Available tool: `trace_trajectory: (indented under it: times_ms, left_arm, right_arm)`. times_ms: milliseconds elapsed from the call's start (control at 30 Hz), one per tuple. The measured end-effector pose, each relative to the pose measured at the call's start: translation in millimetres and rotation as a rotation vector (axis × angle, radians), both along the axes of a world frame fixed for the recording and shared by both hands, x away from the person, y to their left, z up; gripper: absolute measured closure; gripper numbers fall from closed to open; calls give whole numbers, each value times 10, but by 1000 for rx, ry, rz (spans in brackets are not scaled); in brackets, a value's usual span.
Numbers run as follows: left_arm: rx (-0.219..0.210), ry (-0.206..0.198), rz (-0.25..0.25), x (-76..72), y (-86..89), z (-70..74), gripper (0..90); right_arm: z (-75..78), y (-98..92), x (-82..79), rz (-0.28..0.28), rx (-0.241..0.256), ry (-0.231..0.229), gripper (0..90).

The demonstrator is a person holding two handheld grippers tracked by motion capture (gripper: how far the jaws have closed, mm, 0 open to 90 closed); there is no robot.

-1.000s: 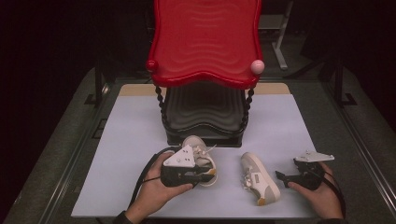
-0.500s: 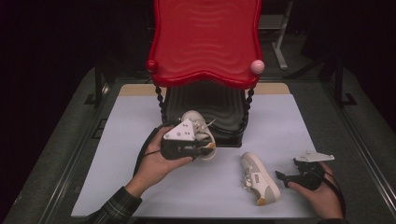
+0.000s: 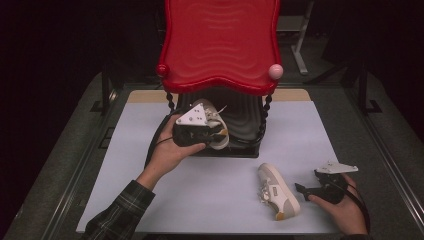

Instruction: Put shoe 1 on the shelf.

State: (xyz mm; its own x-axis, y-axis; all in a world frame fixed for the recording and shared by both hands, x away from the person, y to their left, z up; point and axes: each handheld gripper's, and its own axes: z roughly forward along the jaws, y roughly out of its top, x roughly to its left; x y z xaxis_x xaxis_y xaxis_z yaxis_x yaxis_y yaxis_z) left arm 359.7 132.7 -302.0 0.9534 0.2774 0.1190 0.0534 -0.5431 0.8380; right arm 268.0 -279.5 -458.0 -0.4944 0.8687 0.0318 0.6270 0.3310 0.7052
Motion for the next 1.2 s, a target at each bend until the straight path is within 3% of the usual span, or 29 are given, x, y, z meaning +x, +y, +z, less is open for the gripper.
trace_trajectory:
  times_ms: [467,733,1000,1067,1200]
  left_arm:
    - [8,-29,38,340,-36,-24,774]
    - [41,-58,52,396,-59,-20,774]
    - [58,-64,80,431,-46,-41,775]
    - [91,-73,87,433,-54,-57,776]
    - [91,-66,93,432,-56,-57,773]
  right_arm:
    - [0,-3,0,0,1,-2,98]
    - [-1,-3,0,1,1,-3,98]
    - [-1,-3,0,1,1,-3,98]
    - [-1,-2,0,1,1,-3,98]
    - [-1,-2,0,1,1,-3,99]
